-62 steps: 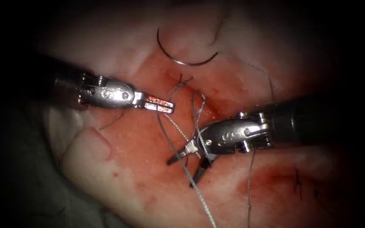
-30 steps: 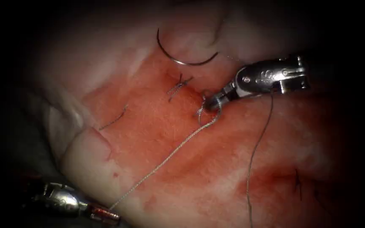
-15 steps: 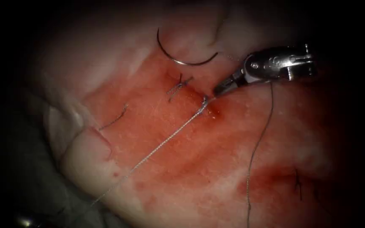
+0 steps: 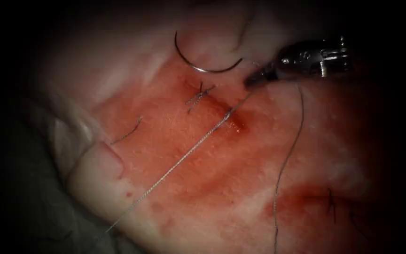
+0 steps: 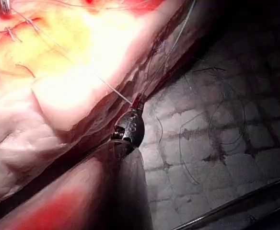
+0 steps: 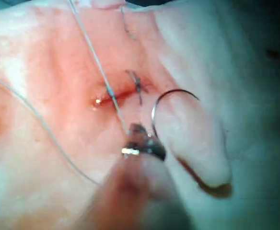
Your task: Wound Closure
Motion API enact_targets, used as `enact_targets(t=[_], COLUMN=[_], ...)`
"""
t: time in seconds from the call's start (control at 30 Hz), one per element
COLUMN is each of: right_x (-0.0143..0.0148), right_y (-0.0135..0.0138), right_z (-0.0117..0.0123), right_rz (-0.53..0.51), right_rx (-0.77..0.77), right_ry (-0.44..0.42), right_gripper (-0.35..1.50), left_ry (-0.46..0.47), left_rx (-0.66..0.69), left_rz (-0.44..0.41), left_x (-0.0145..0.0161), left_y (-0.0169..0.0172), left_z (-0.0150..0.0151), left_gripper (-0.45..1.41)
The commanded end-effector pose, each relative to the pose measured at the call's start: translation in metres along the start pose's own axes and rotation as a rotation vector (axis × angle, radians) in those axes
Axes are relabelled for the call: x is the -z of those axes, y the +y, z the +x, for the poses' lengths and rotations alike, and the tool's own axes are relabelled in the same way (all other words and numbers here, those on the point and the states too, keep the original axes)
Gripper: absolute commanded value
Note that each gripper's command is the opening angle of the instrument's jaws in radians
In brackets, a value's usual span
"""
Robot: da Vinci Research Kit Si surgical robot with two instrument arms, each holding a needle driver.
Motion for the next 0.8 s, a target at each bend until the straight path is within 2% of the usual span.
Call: enact_targets(t=[0.03,0.2,0.43,0.7,0.77,0.8], right_x=[-0.0009,-0.0017,-0.0015,-0.0016,-0.0013,-0.0006], right_y=[0.0005,0.0002,0.0002,-0.0006,-0.0014,-0.0017], right_z=[-0.0006,-0.0012,-0.0015,-0.0008,-0.0004,0.0], right_rz=[-0.018,-0.031,-0.039,-0.031,-0.049,-0.078], right_rx=[0.006,0.005,0.004,0.0,-0.01,-0.032], right_ry=[-0.024,-0.045,-0.051,-0.05,-0.02,0.011], right_gripper=[-0.35,-0.35,-0.35,-0.35,-0.35,0.14], left_ry=[0.001,-0.001,-0.002,0.0,0.003,0.006], left_rx=[0.007,0.008,0.027,0.042,0.054,0.047], left_rz=[-0.004,-0.005,-0.008,0.002,0.006,0.008], left_x=[-0.001,-0.001,0.0012,0.0002,-0.0002,-0.0002], left_y=[0.0011,0.0015,0.0029,0.0017,0.0006,-0.0002], left_z=[-0.0007,-0.0012,-0.0023,-0.0008,0.0004,0.0014], left_gripper=[-0.45,-0.45,-0.45,-0.45,-0.45,-0.45])
